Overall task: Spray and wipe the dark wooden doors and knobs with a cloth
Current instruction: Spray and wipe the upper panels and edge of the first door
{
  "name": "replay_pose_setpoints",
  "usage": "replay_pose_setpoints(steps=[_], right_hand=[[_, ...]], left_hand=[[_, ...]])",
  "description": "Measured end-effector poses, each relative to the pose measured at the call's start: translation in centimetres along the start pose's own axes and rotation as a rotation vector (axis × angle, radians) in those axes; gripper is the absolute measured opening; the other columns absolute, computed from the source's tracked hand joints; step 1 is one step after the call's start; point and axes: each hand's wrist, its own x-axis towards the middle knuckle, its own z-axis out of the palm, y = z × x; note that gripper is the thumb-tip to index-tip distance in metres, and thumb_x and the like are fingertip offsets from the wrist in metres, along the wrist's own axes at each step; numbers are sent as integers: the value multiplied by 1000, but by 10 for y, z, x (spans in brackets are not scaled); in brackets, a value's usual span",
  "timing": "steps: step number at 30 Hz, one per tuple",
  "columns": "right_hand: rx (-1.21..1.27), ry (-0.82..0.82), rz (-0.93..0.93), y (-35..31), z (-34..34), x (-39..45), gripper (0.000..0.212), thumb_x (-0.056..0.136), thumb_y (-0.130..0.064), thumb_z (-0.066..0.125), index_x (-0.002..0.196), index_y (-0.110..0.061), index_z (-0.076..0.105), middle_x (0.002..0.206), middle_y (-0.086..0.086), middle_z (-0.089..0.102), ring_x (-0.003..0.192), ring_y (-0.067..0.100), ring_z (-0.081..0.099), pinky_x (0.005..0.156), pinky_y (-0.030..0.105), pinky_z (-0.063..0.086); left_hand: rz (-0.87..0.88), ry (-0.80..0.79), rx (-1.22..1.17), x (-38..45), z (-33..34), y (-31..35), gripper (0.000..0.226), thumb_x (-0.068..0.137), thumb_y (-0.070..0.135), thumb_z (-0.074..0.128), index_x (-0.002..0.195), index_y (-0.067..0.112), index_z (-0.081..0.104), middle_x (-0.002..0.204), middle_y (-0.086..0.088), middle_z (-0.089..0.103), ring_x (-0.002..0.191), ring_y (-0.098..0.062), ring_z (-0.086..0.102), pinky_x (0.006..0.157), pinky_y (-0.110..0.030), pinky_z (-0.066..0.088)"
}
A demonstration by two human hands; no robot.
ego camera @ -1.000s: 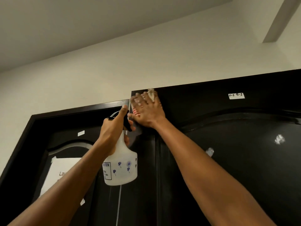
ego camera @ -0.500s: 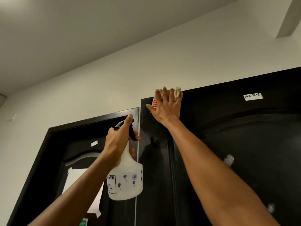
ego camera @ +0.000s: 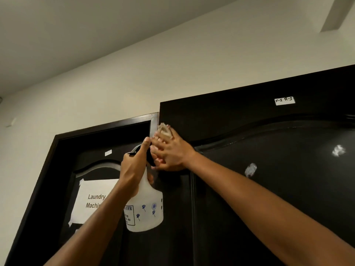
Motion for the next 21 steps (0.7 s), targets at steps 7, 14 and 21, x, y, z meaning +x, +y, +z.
replay_pose_setpoints(steps=[7,14,21], right_hand=[[75,158,465,22,-2,-82,73,95,-56,24,162,-31,12,170,3,12,156,31,10,120,66,6],[107,292,888,75,-12,-93,75,102,-63,20,163,-23,4,170,10,6,155,38,3,116,66,-12],[43,166,369,27,2,-123,73,98,-64,23,160,-27,26,166,5,28,153,32,24,121,65,8]], left_hand=[[-99,-20,-32,-42,0,-11,61,101,60,49,113,3,68,94,-22,76,40,-19,57,41,-29,50],[-151,-33,-6,-62,6,-28,63,101,57,48,100,-2,69,92,-19,77,39,-18,56,40,-27,51],[-188,-34,-12,-81,-1,-41,61,101,59,49,87,3,67,75,-14,73,40,-19,54,42,-29,50]])
